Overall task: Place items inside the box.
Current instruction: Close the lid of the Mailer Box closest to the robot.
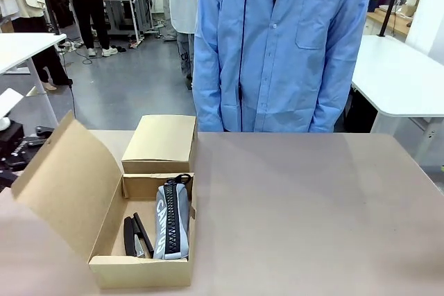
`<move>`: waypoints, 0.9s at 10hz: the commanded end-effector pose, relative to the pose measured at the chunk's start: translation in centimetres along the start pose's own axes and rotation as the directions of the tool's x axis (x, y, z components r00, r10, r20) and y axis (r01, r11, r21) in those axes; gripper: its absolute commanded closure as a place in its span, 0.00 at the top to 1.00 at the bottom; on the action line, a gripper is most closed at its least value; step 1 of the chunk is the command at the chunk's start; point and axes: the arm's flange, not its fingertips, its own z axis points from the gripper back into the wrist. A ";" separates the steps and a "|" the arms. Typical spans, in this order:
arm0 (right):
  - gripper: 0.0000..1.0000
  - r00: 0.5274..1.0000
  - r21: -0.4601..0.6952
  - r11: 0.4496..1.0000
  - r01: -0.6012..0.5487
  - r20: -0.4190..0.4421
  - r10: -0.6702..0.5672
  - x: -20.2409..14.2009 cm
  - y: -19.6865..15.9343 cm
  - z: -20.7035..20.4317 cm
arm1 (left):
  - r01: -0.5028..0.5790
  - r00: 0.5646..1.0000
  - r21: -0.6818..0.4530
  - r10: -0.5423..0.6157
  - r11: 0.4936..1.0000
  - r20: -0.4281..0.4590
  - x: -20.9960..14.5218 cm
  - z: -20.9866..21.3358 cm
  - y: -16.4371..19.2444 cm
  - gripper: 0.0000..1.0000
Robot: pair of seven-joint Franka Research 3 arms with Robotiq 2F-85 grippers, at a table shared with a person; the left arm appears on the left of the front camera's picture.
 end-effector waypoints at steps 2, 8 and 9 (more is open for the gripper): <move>1.00 1.000 0.012 1.000 -0.007 -0.001 0.007 -0.2 0.4 0.0 | -0.047 0.997 -0.057 0.043 0.997 -0.069 0.2 -8.1 -4.3 1.00; 1.00 1.000 0.012 1.000 -0.007 -0.001 0.007 -0.2 0.4 0.0 | -0.042 0.968 -0.145 0.004 0.989 -0.251 -1.7 -16.5 -6.9 1.00; 1.00 1.000 0.012 1.000 -0.007 -0.001 0.007 -0.2 0.4 0.0 | -0.040 0.966 -0.145 0.001 0.989 -0.259 -1.8 -16.6 -6.9 1.00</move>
